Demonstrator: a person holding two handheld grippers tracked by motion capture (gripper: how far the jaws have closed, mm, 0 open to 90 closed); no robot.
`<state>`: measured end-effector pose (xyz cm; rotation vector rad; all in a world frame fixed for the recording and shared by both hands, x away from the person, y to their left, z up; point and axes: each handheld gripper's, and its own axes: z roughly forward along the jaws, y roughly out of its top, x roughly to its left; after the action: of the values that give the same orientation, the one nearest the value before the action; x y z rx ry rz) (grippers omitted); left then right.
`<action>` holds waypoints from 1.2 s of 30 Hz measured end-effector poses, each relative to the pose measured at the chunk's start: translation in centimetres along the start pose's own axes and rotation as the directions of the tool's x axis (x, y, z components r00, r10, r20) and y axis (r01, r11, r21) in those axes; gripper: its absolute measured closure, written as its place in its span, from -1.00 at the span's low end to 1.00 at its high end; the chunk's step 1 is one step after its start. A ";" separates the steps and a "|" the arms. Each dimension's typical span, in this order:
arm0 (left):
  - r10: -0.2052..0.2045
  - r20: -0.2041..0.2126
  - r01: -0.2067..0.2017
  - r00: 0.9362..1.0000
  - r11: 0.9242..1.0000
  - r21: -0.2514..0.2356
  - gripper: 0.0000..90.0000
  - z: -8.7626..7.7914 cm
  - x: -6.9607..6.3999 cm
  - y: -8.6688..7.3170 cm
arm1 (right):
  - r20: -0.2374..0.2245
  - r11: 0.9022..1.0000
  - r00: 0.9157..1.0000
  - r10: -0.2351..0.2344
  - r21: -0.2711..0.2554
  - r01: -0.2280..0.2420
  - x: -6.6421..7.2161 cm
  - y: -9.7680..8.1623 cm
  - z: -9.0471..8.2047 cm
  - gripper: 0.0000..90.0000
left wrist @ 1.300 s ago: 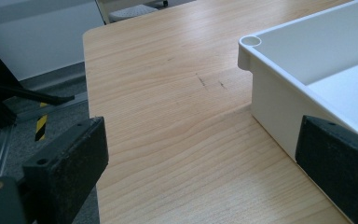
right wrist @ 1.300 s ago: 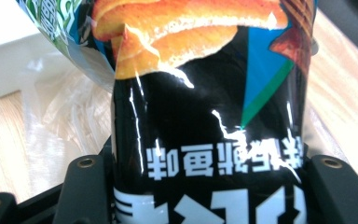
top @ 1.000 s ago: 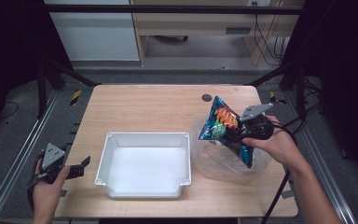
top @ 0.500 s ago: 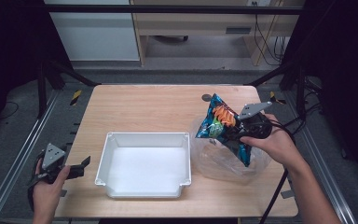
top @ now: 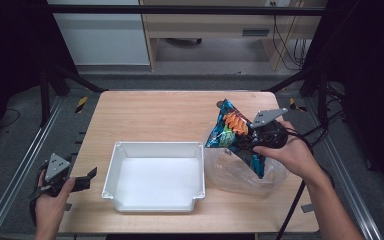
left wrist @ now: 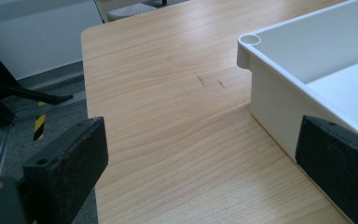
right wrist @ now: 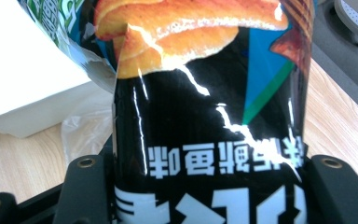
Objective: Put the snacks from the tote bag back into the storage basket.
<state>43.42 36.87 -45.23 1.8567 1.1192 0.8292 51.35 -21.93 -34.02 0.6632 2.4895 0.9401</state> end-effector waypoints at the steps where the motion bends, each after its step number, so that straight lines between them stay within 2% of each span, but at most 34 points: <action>1: 0.000 0.000 0.000 1.000 1.000 0.000 -0.95 0.0 0.0 0.0 | 0.001 1.000 1.000 0.002 0.001 -0.002 0.1 0.1 0.0 -0.10; 12: 0.000 0.002 0.000 1.000 1.000 0.002 -0.95 0.0 0.1 0.0 | -0.006 0.999 1.000 -0.023 -0.024 0.023 1.2 1.1 -0.2 -0.10; 17: -0.003 0.000 0.003 1.000 1.000 0.004 -0.95 0.1 0.1 0.0 | -0.006 0.998 0.999 -0.035 -0.051 0.035 2.2 2.0 -0.5 -0.10; 27: -0.004 -0.001 0.004 1.000 1.000 0.002 -0.95 0.0 0.1 0.0 | -0.016 0.996 0.997 -0.076 -0.047 0.075 4.0 3.7 -0.1 -0.10; 36: -0.004 -0.001 0.004 1.000 1.000 0.003 -0.95 0.0 0.2 0.0 | -0.046 0.992 0.992 -0.120 -0.044 0.118 5.8 5.4 0.7 -0.10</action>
<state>43.47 37.03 -45.25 1.8560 1.1246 0.8270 48.61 -14.81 -31.94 0.4786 2.5132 0.9713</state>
